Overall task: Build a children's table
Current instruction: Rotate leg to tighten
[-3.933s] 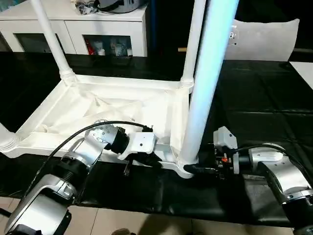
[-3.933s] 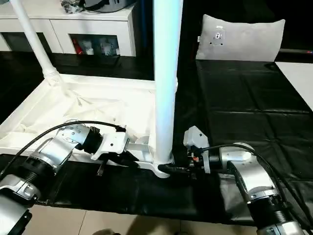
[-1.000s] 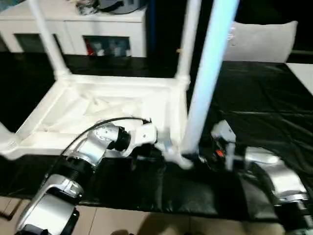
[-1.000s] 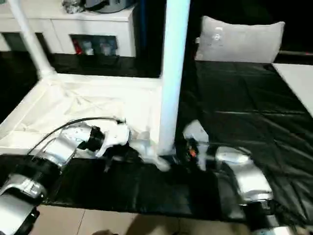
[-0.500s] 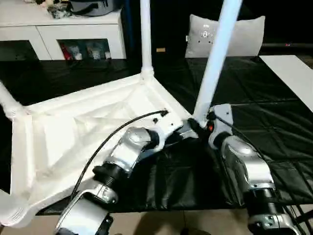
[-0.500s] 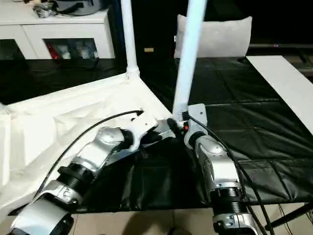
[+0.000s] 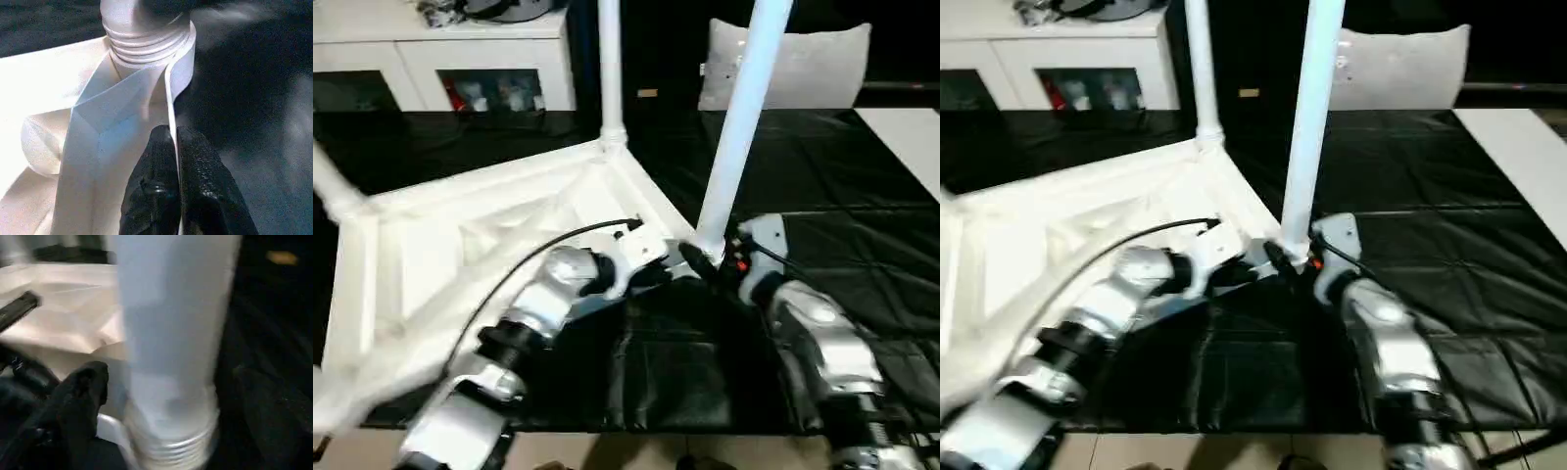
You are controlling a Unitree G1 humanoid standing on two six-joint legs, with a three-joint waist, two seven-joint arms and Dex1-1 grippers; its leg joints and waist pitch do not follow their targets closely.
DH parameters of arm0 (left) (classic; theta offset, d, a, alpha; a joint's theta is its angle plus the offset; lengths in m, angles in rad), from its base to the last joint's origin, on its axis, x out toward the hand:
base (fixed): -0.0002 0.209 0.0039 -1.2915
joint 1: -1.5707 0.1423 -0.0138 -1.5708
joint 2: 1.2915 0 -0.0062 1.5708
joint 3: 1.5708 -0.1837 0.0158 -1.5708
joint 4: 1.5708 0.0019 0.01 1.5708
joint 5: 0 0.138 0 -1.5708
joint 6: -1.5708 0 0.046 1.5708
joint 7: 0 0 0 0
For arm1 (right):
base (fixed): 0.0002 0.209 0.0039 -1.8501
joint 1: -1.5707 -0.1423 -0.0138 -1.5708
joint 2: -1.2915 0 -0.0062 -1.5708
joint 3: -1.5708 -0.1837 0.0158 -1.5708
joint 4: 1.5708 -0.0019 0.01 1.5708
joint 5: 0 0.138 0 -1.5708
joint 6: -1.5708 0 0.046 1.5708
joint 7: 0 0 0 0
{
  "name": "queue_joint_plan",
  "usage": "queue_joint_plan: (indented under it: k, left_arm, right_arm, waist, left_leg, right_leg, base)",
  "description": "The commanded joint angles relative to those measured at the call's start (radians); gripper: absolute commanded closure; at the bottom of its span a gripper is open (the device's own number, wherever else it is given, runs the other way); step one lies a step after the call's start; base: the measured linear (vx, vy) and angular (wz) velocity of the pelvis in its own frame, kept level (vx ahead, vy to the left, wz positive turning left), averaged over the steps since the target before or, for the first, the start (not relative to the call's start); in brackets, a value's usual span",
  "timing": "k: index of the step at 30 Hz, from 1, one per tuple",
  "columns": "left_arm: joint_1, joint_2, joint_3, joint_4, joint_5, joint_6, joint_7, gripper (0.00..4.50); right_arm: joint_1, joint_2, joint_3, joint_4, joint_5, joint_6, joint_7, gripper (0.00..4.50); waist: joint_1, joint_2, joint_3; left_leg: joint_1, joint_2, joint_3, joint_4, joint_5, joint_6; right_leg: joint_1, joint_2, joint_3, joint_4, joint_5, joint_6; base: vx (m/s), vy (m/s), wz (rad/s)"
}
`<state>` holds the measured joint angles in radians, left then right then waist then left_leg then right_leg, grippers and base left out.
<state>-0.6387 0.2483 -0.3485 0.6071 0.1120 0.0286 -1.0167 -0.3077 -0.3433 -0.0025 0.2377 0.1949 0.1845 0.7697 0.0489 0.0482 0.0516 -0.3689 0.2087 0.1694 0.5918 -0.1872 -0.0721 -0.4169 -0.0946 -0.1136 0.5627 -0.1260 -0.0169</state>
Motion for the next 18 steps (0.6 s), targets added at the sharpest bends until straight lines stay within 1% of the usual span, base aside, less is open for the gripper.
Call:
queue_joint_plan:
  k: [1, 2, 3, 4, 5, 6, 8, 9, 10, 11, 12, 13, 14, 15, 16, 18]
  left_arm:
    - [-0.006, 0.015, -0.034, -0.009, 0.003, -0.05, -0.086, 4.5]
    - [-0.009, 0.028, -0.041, 0.0, 0.001, -0.077, -0.113, 4.5]
    - [-0.012, 0.038, -0.044, 0.009, -0.006, -0.091, -0.145, 4.5]
    - [-0.013, 0.04, -0.044, 0.011, -0.007, -0.093, -0.148, 4.5]
    - [-0.021, 0.059, -0.051, 0.029, -0.018, -0.126, -0.21, 4.5]
    - [-0.024, 0.066, -0.054, 0.035, -0.023, -0.138, -0.235, 4.5]
    - [-0.034, 0.083, -0.06, 0.053, -0.032, -0.157, -0.291, 4.5]
    - [-0.039, 0.087, -0.061, 0.062, -0.037, -0.167, -0.308, 4.5]
    - [-0.043, 0.091, -0.063, 0.068, -0.039, -0.172, -0.323, 4.5]
    - [-0.046, 0.095, -0.066, 0.072, -0.039, -0.18, -0.336, 4.5]
    - [-0.049, 0.101, -0.07, 0.075, -0.038, -0.188, -0.356, 4.5]
    - [-0.049, 0.102, -0.071, 0.076, -0.038, -0.189, -0.36, 4.5]
    - [-0.052, 0.108, -0.074, 0.077, -0.04, -0.195, -0.388, 4.5]
    - [-0.054, 0.11, -0.074, 0.078, -0.042, -0.201, -0.405, 4.5]
    - [-0.054, 0.111, -0.074, 0.078, -0.043, -0.204, -0.411, 4.5]
    - [-0.058, 0.113, -0.076, 0.084, -0.046, -0.214, -0.422, 4.5]
  right_arm:
    - [0.008, -0.025, 0.025, -0.027, 0.013, -0.018, 0.097, 0.07]
    - [0.011, -0.048, 0.037, -0.03, 0.015, -0.03, 0.141, 0.07]
    - [0.014, -0.073, 0.051, -0.036, 0.018, -0.036, 0.184, 0.07]
    - [0.014, -0.076, 0.053, -0.036, 0.018, -0.037, 0.189, 0.07]
    - [0.015, -0.108, 0.07, -0.041, 0.031, -0.04, 0.261, 0.07]
    - [0.015, -0.116, 0.074, -0.043, 0.039, -0.035, 0.284, 0.07]
    - [0.015, -0.139, 0.102, -0.054, 0.056, -0.03, 0.362, 0.07]
    - [0.014, -0.146, 0.111, -0.053, 0.063, -0.028, 0.385, 0.22]
    - [0.013, -0.15, 0.118, -0.053, 0.07, -0.021, 0.402, 0.22]
    - [0.012, -0.153, 0.124, -0.052, 0.07, -0.018, 0.41, 0.32]
    - [0.011, -0.157, 0.132, -0.05, 0.072, -0.01, 0.425, 0.32]
    - [0.011, -0.158, 0.134, -0.05, 0.072, -0.008, 0.428, 0.43]
    - [0.009, -0.162, 0.149, -0.045, 0.066, 0.003, 0.446, 0.52]
    - [0.01, -0.164, 0.161, -0.041, 0.063, 0.01, 0.459, 0.64]
    - [0.012, -0.166, 0.168, -0.041, 0.062, 0.012, 0.467, 0.79]
    - [0.015, -0.168, 0.176, -0.042, 0.063, 0.011, 0.477, 0.84]
  waist:
    - [0.003, -0.01, -0.073]
    - [0.005, -0.009, -0.073]
    - [0.012, -0.009, -0.072]
    - [0.013, -0.01, -0.071]
    - [0.017, -0.01, -0.072]
    - [0.02, -0.012, -0.072]
    - [0.023, -0.013, -0.073]
    - [0.024, -0.015, -0.073]
    - [0.025, -0.014, -0.073]
    - [0.027, -0.016, -0.073]
    - [0.029, -0.016, -0.073]
    - [0.033, -0.017, -0.073]
    - [0.035, -0.017, -0.073]
    - [0.04, -0.016, -0.073]
    - [0.041, -0.016, -0.073]
    - [0.043, -0.017, -0.074]
  left_leg:
    - [0.007, 0.017, 0.003, -0.064, -0.209, 0.103]
    - [0.01, 0.017, 0.004, -0.065, -0.218, 0.099]
    - [0.015, 0.018, 0.004, -0.066, -0.242, 0.087]
    - [0.014, 0.019, 0.004, -0.067, -0.243, 0.083]
    - [0.015, 0.019, 0.004, -0.067, -0.241, 0.079]
    - [0.013, 0.019, 0.004, -0.067, -0.242, 0.081]
    - [0.008, 0.019, 0.003, -0.068, -0.235, 0.085]
    - [0.01, 0.02, 0.004, -0.067, -0.234, 0.086]
    - [0.01, 0.019, 0.004, -0.066, -0.234, 0.086]
    - [0.01, 0.019, 0.005, -0.066, -0.233, 0.084]
    - [0.01, 0.019, 0.005, -0.066, -0.23, 0.082]
    - [0.011, 0.019, 0.005, -0.066, -0.229, 0.078]
    - [0.011, 0.019, 0.005, -0.066, -0.226, 0.077]
    - [0.014, 0.02, 0.006, -0.066, -0.222, 0.076]
    - [0.014, 0.02, 0.006, -0.066, -0.218, 0.075]
    - [0.013, 0.021, 0.005, -0.066, -0.216, 0.073]
  right_leg:
    - [0.068, -0.048, 0.044, -0.058, -0.296, -0.193]
    - [0.066, -0.047, 0.044, -0.059, -0.31, -0.19]
    - [0.062, -0.049, 0.045, -0.065, -0.355, -0.178]
    - [0.064, -0.048, 0.046, -0.063, -0.357, -0.178]
    - [0.063, -0.048, 0.047, -0.062, -0.356, -0.18]
    - [0.066, -0.048, 0.048, -0.062, -0.356, -0.179]
    - [0.069, -0.047, 0.049, -0.057, -0.346, -0.181]
    - [0.067, -0.049, 0.05, -0.057, -0.347, -0.184]
    - [0.066, -0.049, 0.049, -0.058, -0.353, -0.184]
    - [0.065, -0.05, 0.049, -0.059, -0.366, -0.183]
    - [0.065, -0.05, 0.049, -0.06, -0.371, -0.181]
    - [0.064, -0.05, 0.05, -0.061, -0.389, -0.174]
    - [0.064, -0.05, 0.05, -0.06, -0.389, -0.174]
    - [0.062, -0.051, 0.051, -0.061, -0.388, -0.174]
    - [0.062, -0.05, 0.051, -0.061, -0.384, -0.175]
    - [0.063, -0.05, 0.051, -0.058, -0.375, -0.176]
  base:
    - [0.0, 0.0, 0.0]
    - [0.0, 0.0, 0.0]
    - [0.0, 0.0, 0.0]
    - [0.0, 0.0, 0.0]
    - [0.0, 0.0, 0.0]
    - [0.0, 0.0, 0.0]
    - [0.0, 0.0, 0.0]
    - [0.0, 0.0, 0.0]
    - [0.0, 0.0, 0.0]
    - [0.0, 0.0, 0.0]
    - [0.0, 0.0, 0.0]
    - [0.0, 0.0, 0.0]
    - [0.0, 0.0, 0.0]
    - [0.0, 0.0, 0.0]
    - [0.0, 0.0, 0.0]
    - [0.0, 0.0, 0.0]
